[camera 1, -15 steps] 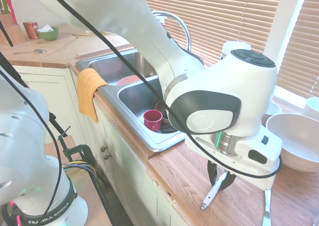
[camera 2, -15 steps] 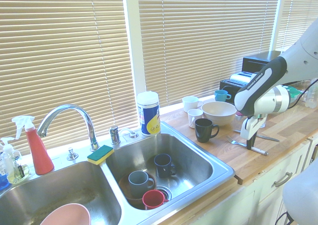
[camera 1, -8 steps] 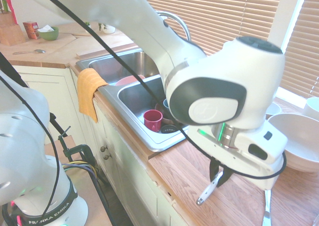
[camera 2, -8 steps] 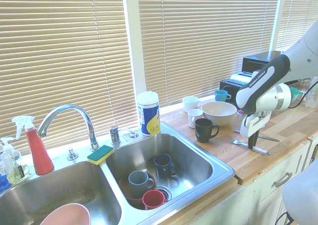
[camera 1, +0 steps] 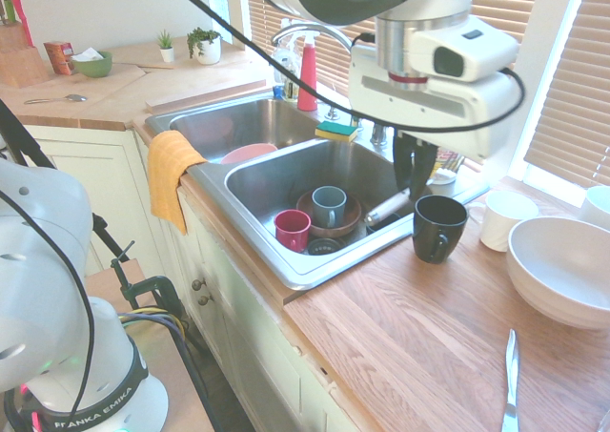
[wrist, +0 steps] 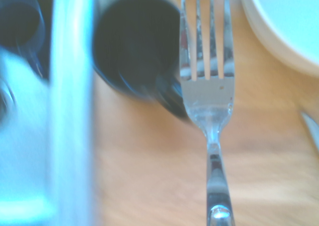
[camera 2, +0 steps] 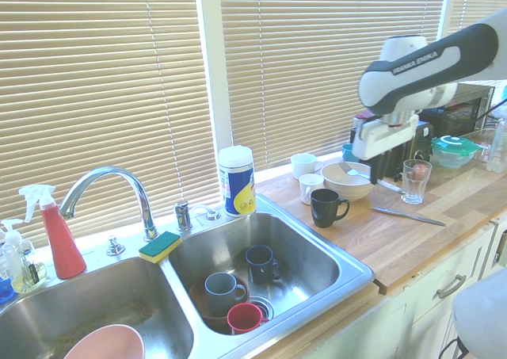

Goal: Put the fork into the sink

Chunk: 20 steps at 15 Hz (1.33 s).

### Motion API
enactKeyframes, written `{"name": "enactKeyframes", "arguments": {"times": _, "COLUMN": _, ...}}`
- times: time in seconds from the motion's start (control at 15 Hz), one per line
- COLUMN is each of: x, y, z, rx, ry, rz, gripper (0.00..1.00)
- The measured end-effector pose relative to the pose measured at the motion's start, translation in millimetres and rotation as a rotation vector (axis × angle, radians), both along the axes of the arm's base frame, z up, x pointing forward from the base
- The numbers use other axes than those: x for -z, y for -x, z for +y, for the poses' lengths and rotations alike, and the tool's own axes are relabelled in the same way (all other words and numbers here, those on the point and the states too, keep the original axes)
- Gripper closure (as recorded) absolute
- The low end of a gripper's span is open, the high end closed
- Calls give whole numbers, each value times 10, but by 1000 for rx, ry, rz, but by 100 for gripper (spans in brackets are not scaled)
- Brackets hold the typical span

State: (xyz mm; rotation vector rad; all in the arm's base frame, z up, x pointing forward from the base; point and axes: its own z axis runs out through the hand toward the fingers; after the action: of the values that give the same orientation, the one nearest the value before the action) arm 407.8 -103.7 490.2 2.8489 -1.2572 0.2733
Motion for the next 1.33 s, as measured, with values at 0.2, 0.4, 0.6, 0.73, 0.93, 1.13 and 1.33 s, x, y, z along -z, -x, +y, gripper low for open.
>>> {"name": "enactKeyframes", "arguments": {"times": 0.2, "x": 287, "y": -361, "z": 1248, "rx": 24, "ry": 9, "rz": -21, "gripper": 100}}
{"name": "enactKeyframes", "arguments": {"times": 0.4, "x": 694, "y": -556, "z": 2087, "rx": 30, "ry": 6, "rz": -37, "gripper": 100}}
{"name": "enactKeyframes", "arguments": {"times": 0.6, "x": 1257, "y": -755, "z": 2307, "rx": 12, "ry": -13, "rz": -14, "gripper": 100}}
{"name": "enactKeyframes", "arguments": {"times": 0.73, "x": 1569, "y": -843, "z": 2368, "rx": -6, "ry": -37, "rz": 3, "gripper": 100}}
{"name": "enactKeyframes", "arguments": {"times": 0.93, "x": 1935, "y": -926, "z": 2423, "rx": -28, "ry": -45, "rz": 32, "gripper": 100}}
{"name": "enactKeyframes", "arguments": {"times": 1.13, "x": 2295, "y": -1002, "z": 2368, "rx": -30, "ry": -47, "rz": 39, "gripper": 100}}
{"name": "enactKeyframes", "arguments": {"times": 1.33, "x": 2617, "y": -1038, "z": 2372, "rx": -39, "ry": -52, "rz": 49, "gripper": 100}}
